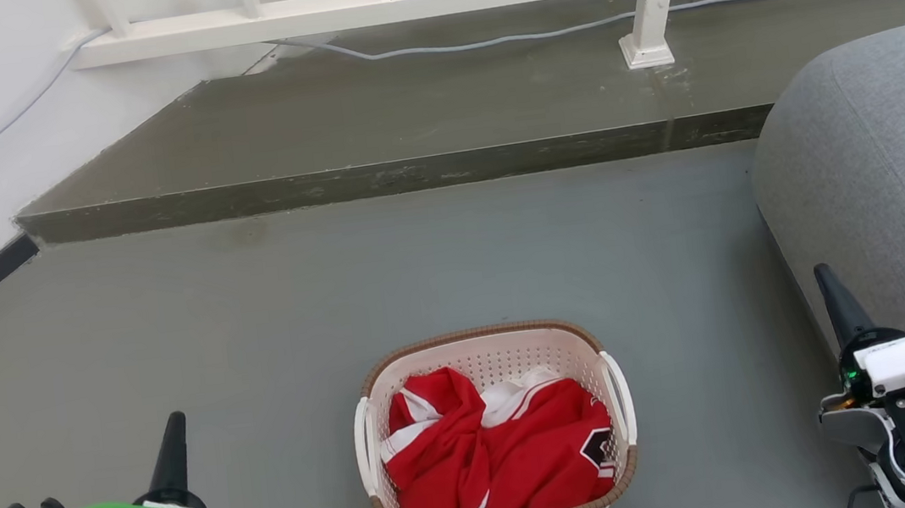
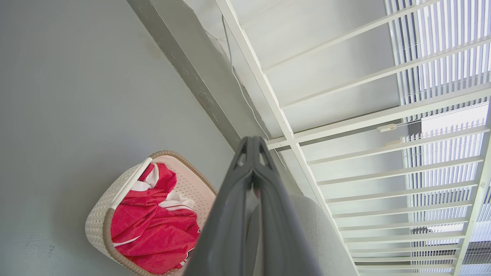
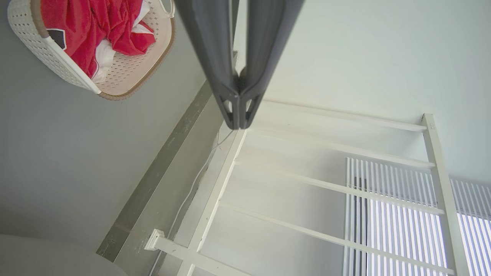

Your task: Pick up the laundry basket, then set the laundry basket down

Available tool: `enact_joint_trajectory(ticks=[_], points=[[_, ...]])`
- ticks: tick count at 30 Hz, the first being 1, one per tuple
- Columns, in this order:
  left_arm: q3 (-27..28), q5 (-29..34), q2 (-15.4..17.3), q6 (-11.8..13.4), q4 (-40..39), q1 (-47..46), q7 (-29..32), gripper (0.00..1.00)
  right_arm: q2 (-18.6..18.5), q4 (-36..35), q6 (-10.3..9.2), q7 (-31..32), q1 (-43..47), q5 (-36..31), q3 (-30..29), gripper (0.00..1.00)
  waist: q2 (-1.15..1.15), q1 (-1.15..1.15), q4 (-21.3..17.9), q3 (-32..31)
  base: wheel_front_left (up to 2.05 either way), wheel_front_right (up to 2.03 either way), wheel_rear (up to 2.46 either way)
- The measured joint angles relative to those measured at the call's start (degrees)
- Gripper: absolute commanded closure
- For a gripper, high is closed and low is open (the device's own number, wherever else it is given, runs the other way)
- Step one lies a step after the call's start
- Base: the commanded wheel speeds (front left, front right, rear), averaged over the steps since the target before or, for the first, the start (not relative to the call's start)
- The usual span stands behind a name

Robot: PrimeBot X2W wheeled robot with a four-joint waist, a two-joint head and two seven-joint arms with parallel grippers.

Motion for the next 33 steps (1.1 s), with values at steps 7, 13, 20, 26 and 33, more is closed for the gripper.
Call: enact_joint_trajectory(ticks=[7,13,20,26,33], points=[[1.5,-5.4,-0.1,-0.8,0.6,-0.7,1.3,1.0,0.3,0.5,0.77,1.0,-0.6,5.4,-1.5,1.0,0.0,0.0,0.2,-0.2,0.0,0.0,0.0],[2.7,-9.6,-0.6,-1.7,1.2,-0.9,2.0,1.0,0.6,0.8,1.83,2.0,-1.0,9.8,-2.7,1.0,0.0,0.0,0.3,-0.4,0.0,0.0,0.0],[3.9,-14.6,-0.8,-2.7,1.6,-1.3,3.3,1.0,0.8,1.3,2.67,3.4,-1.2,14.9,-4.0,1.0,0.0,0.0,0.5,-0.6,0.0,0.0,0.0],[5.2,-19.1,-0.9,-3.7,1.9,-1.8,4.3,1.0,1.0,1.7,3.65,4.3,-1.8,19.4,-5.2,1.0,0.0,0.0,0.6,-0.8,0.0,0.0,0.0],[5.3,-19.5,-1.0,-3.9,2.2,-1.8,4.4,1.0,1.1,1.8,3.65,4.4,-2.1,19.7,-5.3,1.0,0.0,0.0,0.6,-0.8,0.0,0.0,0.0]])
